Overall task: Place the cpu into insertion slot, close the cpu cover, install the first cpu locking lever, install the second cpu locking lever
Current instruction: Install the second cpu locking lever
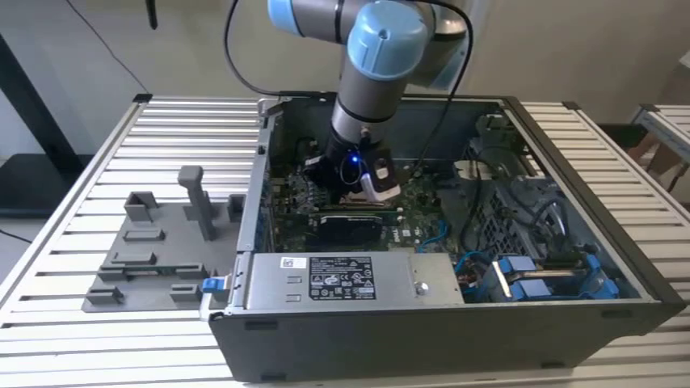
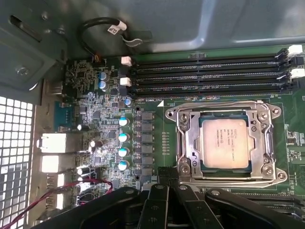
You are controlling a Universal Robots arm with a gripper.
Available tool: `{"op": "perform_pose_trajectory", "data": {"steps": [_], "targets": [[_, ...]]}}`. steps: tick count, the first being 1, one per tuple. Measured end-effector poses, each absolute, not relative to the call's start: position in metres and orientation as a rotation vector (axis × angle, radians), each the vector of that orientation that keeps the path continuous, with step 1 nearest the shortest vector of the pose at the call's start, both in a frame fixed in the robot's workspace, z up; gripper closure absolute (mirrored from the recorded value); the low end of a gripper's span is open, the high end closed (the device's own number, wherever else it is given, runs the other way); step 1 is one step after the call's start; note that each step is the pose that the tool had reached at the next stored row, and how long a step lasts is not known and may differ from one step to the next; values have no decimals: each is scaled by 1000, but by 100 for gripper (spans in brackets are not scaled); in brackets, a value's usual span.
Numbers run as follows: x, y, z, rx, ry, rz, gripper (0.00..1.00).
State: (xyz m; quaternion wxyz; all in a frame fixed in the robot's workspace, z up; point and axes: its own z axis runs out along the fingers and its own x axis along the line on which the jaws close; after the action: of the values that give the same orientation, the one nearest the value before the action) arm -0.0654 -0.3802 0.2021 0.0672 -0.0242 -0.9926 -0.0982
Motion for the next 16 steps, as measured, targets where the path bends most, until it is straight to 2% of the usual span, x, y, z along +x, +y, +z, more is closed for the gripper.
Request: {"op": "perform_pose_trajectory", "data": {"steps": [16], "targets": [[-66,-380,196,-74,-2989,-285,89]]}}
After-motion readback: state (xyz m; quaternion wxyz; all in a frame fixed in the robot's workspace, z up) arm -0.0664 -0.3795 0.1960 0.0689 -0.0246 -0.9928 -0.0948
